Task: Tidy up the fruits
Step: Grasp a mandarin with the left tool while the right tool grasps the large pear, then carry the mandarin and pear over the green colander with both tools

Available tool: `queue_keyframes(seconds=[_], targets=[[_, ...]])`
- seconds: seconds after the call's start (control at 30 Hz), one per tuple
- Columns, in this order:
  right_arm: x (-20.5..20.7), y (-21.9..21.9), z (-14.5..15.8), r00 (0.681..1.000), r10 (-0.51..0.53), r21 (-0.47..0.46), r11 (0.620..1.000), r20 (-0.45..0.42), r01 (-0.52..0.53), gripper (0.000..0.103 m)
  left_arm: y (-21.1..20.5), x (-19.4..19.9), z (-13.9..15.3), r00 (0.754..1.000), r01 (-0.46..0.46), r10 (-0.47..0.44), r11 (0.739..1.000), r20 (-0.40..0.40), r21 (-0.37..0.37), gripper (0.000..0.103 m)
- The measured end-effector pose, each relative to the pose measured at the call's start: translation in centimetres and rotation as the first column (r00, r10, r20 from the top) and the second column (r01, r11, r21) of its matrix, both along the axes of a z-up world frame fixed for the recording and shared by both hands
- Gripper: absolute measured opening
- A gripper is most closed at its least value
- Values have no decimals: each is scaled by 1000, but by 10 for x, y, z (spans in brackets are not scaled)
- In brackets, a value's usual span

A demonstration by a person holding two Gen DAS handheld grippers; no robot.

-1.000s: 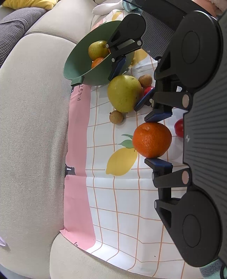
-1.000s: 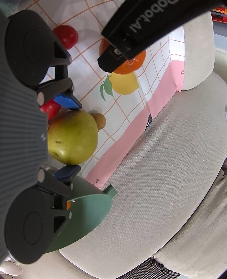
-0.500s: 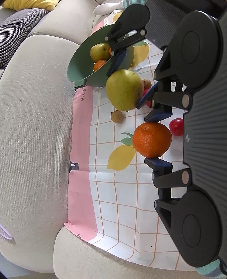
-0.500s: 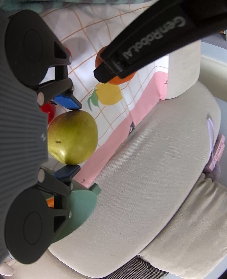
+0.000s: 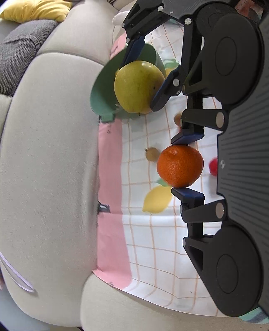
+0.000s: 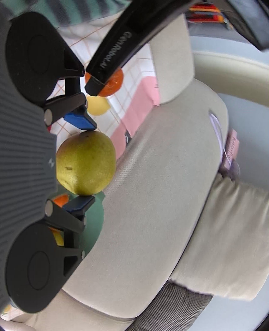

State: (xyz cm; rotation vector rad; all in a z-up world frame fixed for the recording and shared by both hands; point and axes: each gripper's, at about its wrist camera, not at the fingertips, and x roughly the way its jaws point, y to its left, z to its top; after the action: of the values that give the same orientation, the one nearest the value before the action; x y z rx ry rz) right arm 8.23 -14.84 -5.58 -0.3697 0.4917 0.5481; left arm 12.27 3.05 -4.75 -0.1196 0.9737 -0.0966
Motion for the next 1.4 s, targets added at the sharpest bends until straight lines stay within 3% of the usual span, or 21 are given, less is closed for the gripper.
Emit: queue_keyframes(seconds=[0.2,0.5,0.8,1.03,1.23,1.4], targets=[[10,-28,14,998,-55,64,996,-39,58,66,-20,7,11,998,45,-44,999,39,-5,50],[37,-72,14,983,-115,68,990,-143,126,66,-61,28,17,990,131,-132,991,56,27,50],[78,-104,0,931,-146,22,986,-334,163,66,-95,56,6,970,237,-240,969,34,64,50],[104,-117,-14,860,-147,-22,987,-489,157,66,-112,75,-5,955,297,-298,952,-6,71,50],[119,-113,-14,823,-118,-51,993,-556,108,66,-121,85,-11,942,336,-336,937,-21,98,50],[127,-103,-18,812,-84,-109,994,-577,26,66,-123,94,-17,938,347,-345,932,-40,103,50]])
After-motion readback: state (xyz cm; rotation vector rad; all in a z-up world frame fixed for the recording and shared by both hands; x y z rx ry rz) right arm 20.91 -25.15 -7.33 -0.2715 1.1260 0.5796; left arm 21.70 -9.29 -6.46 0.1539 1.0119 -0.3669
